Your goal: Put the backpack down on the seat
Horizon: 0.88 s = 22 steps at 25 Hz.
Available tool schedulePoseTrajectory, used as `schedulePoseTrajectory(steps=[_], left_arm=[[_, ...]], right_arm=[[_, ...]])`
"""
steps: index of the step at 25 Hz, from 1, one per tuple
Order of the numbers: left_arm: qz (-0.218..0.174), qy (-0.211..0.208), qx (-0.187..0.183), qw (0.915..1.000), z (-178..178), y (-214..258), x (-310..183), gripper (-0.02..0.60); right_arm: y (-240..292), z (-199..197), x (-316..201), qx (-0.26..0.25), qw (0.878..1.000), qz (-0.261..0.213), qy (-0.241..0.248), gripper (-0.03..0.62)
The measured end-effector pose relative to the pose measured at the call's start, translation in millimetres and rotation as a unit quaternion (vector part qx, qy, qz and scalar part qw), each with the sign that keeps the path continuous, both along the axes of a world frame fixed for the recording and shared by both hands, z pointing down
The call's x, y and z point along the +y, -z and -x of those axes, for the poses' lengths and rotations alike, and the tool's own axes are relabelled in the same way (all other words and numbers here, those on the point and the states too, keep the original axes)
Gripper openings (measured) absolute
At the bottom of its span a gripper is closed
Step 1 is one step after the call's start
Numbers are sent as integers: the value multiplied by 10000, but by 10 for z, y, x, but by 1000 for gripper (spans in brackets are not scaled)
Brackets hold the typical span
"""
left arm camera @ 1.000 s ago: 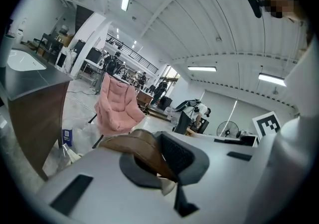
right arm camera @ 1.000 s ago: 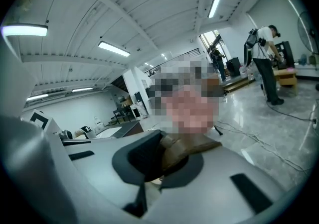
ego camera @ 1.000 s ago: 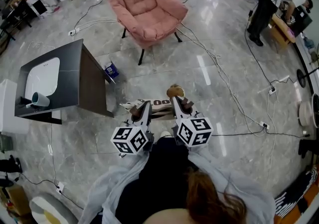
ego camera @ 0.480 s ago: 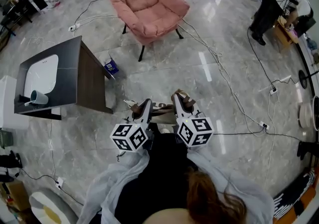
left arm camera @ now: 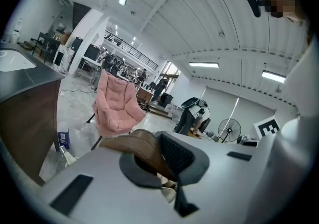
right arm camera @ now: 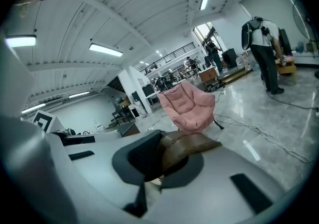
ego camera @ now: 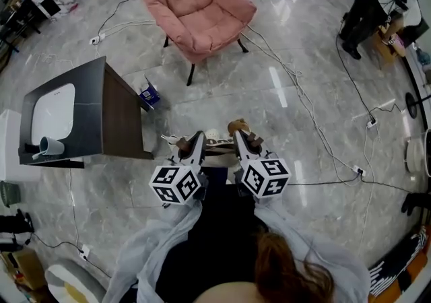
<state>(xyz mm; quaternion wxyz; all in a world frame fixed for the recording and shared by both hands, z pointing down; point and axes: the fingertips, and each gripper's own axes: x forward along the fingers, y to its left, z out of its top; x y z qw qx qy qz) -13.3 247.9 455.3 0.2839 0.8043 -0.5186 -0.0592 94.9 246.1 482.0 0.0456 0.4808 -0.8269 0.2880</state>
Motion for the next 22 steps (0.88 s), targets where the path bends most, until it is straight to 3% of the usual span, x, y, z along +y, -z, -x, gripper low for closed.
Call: schedulePoseTrajectory(steps=[6,10,16,22], left_arm=[[296,165,148,9993,166,-109,-674,12],[170,168,124,9996,230,32,-1178,12],[237,22,220,9995,257,89,-1734,12],[101,10,185,9998,441,140,-2275,12]], right_arm=[[-36,152,-622,166,9998,18,130,9],[83,223,-1074,359,9990,-219,129,9],[79,255,-1613,71,9999,74,-35,9],[117,458,-2109,263,9996,-95,22,9]])
